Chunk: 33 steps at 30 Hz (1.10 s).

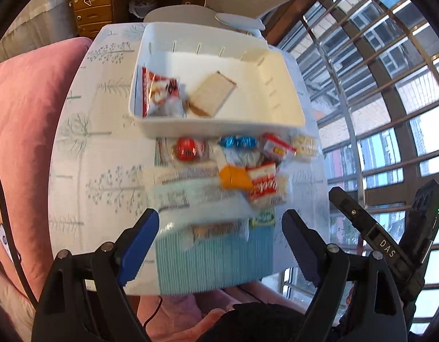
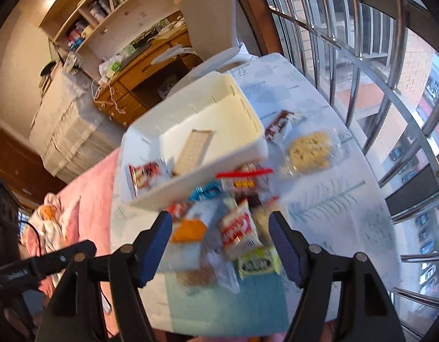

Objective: Organize snacks
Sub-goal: 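Withdraw both grippers from the basket back over the remaining snacks, then grasp the large clear bag with the left gripper while the right gripper grasps the clear printed bag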

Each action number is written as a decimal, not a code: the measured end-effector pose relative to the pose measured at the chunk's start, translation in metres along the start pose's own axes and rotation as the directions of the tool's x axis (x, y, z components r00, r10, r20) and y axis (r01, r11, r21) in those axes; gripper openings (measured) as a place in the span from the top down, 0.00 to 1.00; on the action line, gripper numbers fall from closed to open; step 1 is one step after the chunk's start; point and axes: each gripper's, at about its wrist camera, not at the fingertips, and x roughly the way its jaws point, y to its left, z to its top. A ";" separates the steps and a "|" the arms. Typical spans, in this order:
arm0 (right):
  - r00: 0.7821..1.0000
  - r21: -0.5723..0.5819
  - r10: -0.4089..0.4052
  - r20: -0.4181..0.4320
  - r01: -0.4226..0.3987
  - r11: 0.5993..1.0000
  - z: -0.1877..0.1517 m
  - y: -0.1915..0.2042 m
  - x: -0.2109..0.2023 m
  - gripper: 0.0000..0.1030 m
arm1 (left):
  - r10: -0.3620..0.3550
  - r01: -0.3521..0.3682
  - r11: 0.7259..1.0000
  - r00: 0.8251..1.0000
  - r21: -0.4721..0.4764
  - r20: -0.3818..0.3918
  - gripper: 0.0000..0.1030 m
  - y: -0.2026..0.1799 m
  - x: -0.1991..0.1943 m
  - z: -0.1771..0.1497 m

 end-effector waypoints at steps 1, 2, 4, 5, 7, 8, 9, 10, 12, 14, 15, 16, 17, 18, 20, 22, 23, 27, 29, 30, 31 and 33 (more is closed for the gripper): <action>1.000 -0.004 -0.003 -0.006 0.003 1.000 -0.005 -0.001 -0.001 0.31 | 0.009 -0.009 1.000 1.000 0.006 -0.004 0.15 -0.001 0.000 -0.004; 1.000 -0.009 -0.007 -0.013 0.007 1.000 -0.010 -0.002 -0.002 0.31 | 0.019 -0.019 1.000 1.000 0.015 -0.009 0.15 -0.001 0.000 -0.009; 0.999 -0.026 -0.014 -0.033 0.013 1.000 -0.021 -0.004 -0.003 0.31 | 0.036 -0.036 0.999 0.999 0.035 -0.021 0.15 -0.002 0.000 -0.016; 0.999 -0.031 -0.013 -0.045 0.011 0.999 -0.026 -0.005 -0.003 0.31 | 0.043 -0.042 0.998 0.999 0.049 -0.027 0.15 -0.002 0.000 -0.019; 0.998 -0.033 -0.014 -0.068 0.012 0.999 -0.034 -0.005 -0.002 0.31 | 0.061 -0.057 0.994 0.997 0.096 -0.047 0.15 -0.005 0.003 -0.023; 0.997 -0.033 -0.017 -0.079 0.015 0.999 -0.040 -0.005 -0.001 0.31 | 0.073 -0.066 0.990 0.996 0.121 -0.056 0.15 -0.006 0.005 -0.024; 0.996 -0.029 -0.016 -0.091 0.014 0.999 -0.044 -0.005 0.001 0.31 | 0.090 -0.079 0.984 0.994 0.158 -0.067 0.15 -0.008 0.008 -0.024; 0.995 -0.024 -0.013 -0.101 0.010 1.000 -0.047 -0.006 0.002 0.31 | 0.100 -0.086 0.979 0.992 0.183 -0.073 0.15 -0.009 0.010 -0.024; 0.991 0.003 -0.005 -0.132 0.005 1.000 -0.056 -0.007 0.007 0.31 | 0.128 -0.103 0.962 0.988 0.252 -0.085 0.15 -0.013 0.014 -0.022; 0.989 0.031 0.002 -0.147 0.003 1.000 -0.061 -0.007 0.009 0.31 | 0.158 -0.121 0.938 0.983 0.324 -0.090 0.15 -0.016 0.019 -0.019; 0.988 0.062 0.009 -0.153 0.000 0.998 -0.063 -0.008 0.011 0.31 | 0.169 -0.127 0.928 0.981 0.351 -0.094 0.15 -0.017 0.022 -0.018; 0.988 0.086 0.014 -0.155 -0.001 0.996 -0.065 -0.010 0.012 0.31 | 0.181 -0.129 0.912 0.978 0.390 -0.099 0.15 -0.020 0.024 -0.017; 0.987 0.121 0.020 -0.157 -0.001 0.993 -0.067 -0.011 0.013 0.31 | 0.190 -0.129 0.895 0.976 0.427 -0.103 0.15 -0.021 0.027 -0.016; 0.987 0.148 0.022 -0.157 0.002 0.989 -0.070 -0.012 0.014 0.31 | 0.203 -0.129 0.869 0.974 0.478 -0.106 0.15 -0.024 0.030 -0.016; 0.988 0.196 0.026 -0.154 0.005 0.981 -0.074 -0.013 0.015 0.31 | 0.222 -0.130 0.829 0.969 0.545 -0.106 0.15 -0.029 0.034 -0.015; 0.988 0.259 0.034 -0.154 0.007 0.966 -0.081 -0.014 0.018 0.31 | 0.244 -0.131 0.774 0.964 0.620 -0.101 0.15 -0.034 0.039 -0.017; 0.987 0.285 0.038 -0.154 0.008 0.959 -0.084 -0.014 0.019 0.31 | 0.254 -0.132 0.751 0.962 0.647 -0.098 0.15 -0.035 0.042 -0.017; 0.986 0.395 0.071 -0.151 -0.005 0.919 -0.098 -0.015 0.025 0.31 | 0.276 -0.123 0.703 0.955 0.700 -0.110 0.15 -0.035 0.055 -0.015; 0.985 0.451 0.090 -0.146 -0.015 0.892 -0.107 -0.016 0.029 0.31 | 0.278 -0.108 0.686 0.953 0.720 -0.122 0.15 -0.034 0.063 -0.013; 0.985 0.479 0.100 -0.143 -0.020 0.878 -0.111 -0.016 0.031 0.31 | 0.280 -0.105 0.677 0.952 0.728 -0.124 0.15 -0.034 0.066 -0.013; 0.984 0.506 0.111 -0.140 -0.025 0.862 -0.116 -0.016 0.033 0.31 | 0.284 -0.100 0.666 0.950 0.740 -0.127 0.15 -0.034 0.070 -0.012; 0.982 0.549 0.129 -0.135 -0.035 0.835 -0.122 -0.016 0.037 0.31 | 0.297 -0.090 0.638 0.945 0.765 -0.136 0.15 -0.033 0.081 -0.014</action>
